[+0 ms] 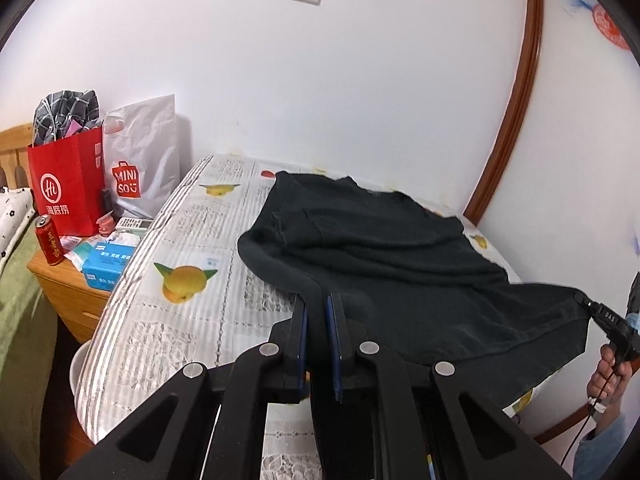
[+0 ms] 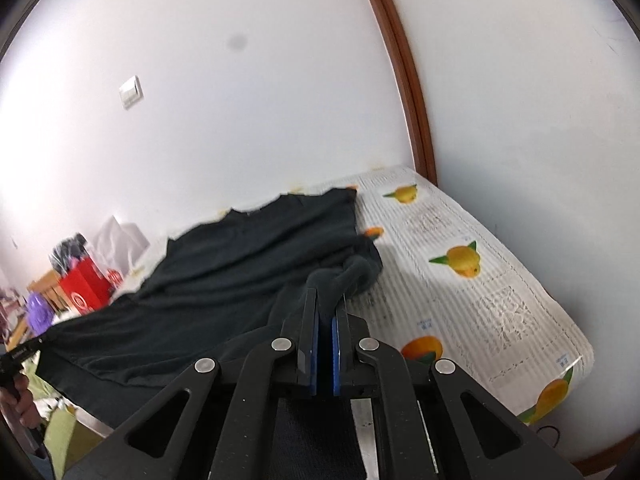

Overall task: Fold small clothes
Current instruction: 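Lift the hem with both tools and fold it over toward the collar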

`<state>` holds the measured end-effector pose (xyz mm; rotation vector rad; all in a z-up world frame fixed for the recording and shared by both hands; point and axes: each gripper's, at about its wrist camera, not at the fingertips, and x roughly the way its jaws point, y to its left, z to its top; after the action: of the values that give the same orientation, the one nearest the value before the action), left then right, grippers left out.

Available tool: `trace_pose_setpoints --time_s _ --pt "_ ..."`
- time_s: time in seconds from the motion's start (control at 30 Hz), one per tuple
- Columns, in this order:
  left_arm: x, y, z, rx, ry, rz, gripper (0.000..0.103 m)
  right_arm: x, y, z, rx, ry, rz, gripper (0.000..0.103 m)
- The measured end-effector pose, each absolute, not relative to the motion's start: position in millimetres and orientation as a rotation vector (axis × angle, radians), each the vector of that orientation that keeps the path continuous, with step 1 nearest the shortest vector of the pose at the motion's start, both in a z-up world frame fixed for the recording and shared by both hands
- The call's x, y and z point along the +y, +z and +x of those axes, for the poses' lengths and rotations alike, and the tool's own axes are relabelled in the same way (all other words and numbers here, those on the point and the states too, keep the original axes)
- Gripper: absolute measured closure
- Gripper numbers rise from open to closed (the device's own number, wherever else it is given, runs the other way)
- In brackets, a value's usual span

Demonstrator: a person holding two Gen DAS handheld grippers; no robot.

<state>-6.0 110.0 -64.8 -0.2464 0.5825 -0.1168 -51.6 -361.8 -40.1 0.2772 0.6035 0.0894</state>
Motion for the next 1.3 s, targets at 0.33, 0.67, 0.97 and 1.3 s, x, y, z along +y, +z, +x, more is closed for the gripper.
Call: trace_pose_setpoints --time_s 0.33,0.67,0.97,1.3 --pt "108 -43 43 0.55 -0.045 -0.23 0.094 -357 -23 1 0.578 0.074 0.306 0.099" --pt "102 -32 128 0.541 0.04 -0.194 0.094 -350 -18 87 0.574 0.085 0.334 0.099" --pt "98 -58 212 0.59 0.108 -0.15 0.094 -348 -50 173 0.632 0.072 0.375 0.098" --pt "92 -112 264 0.718 0.138 -0.109 0.093 -336 -111 227 0.775 0.008 0.291 0.098"
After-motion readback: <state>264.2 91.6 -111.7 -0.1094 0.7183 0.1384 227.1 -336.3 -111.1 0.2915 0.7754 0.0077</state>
